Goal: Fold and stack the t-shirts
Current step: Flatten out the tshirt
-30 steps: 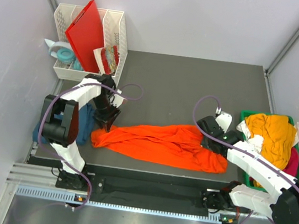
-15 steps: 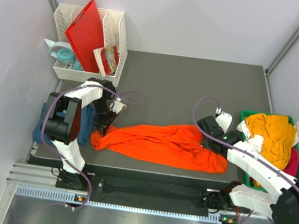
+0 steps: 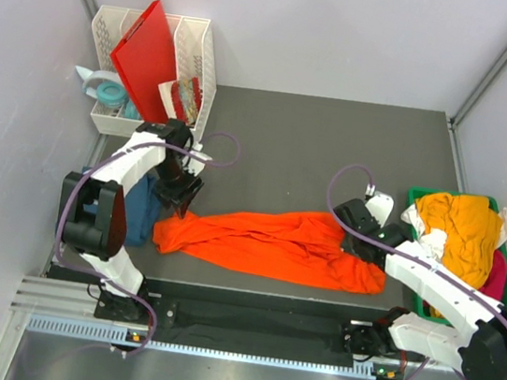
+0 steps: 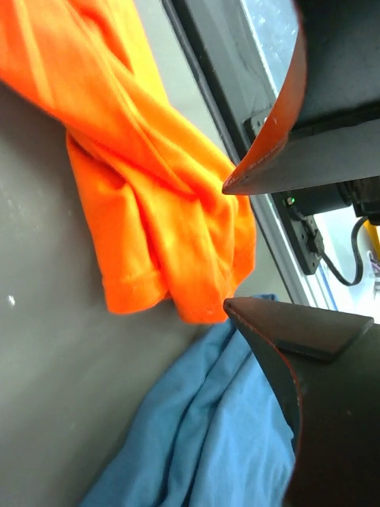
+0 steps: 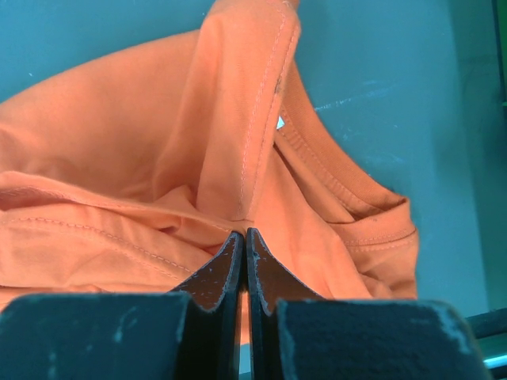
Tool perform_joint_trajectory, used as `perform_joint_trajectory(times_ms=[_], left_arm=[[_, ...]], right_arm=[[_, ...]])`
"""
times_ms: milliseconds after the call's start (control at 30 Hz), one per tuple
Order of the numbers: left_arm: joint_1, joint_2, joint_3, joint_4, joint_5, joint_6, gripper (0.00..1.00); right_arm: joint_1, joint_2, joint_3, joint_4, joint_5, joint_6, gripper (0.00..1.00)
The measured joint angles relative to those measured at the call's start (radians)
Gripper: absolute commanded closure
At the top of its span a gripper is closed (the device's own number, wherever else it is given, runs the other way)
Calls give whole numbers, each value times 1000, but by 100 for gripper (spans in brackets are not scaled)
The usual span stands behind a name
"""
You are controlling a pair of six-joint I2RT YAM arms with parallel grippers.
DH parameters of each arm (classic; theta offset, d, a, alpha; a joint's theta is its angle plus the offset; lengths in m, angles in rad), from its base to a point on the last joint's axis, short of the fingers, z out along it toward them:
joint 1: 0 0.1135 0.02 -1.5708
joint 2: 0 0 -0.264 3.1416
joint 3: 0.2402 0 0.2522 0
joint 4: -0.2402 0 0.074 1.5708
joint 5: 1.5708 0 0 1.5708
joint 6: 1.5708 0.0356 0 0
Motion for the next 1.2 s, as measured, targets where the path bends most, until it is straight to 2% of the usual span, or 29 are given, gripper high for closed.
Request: perform_joint_trajectory(times_ms=[200,400,633,933,1100,1133,1200], left_arm=[[12,-2,-56,15,-47,0,39],[79,-2,-101,30,-65,9,40],[127,20,-119,50,-62,26,48],[128,45,-145,65,-42,33,51],[128,66,-169,66,-31,47,57],[128,68,-172,67,-30,49,63],[128,70,-176,68,-29,51,68]], right_arm=[[0,-9,-12,1,0,0,100],[0,-21,-25,1,0,8,100],[0,-21,-28,2,0,7,100],[0,-15,-28,2,0,2,100],[0,-10,-28,2,0,-5,100],[0,-10,-28,2,0,-8,100],[0,-9,-28,2,0,-10,100]])
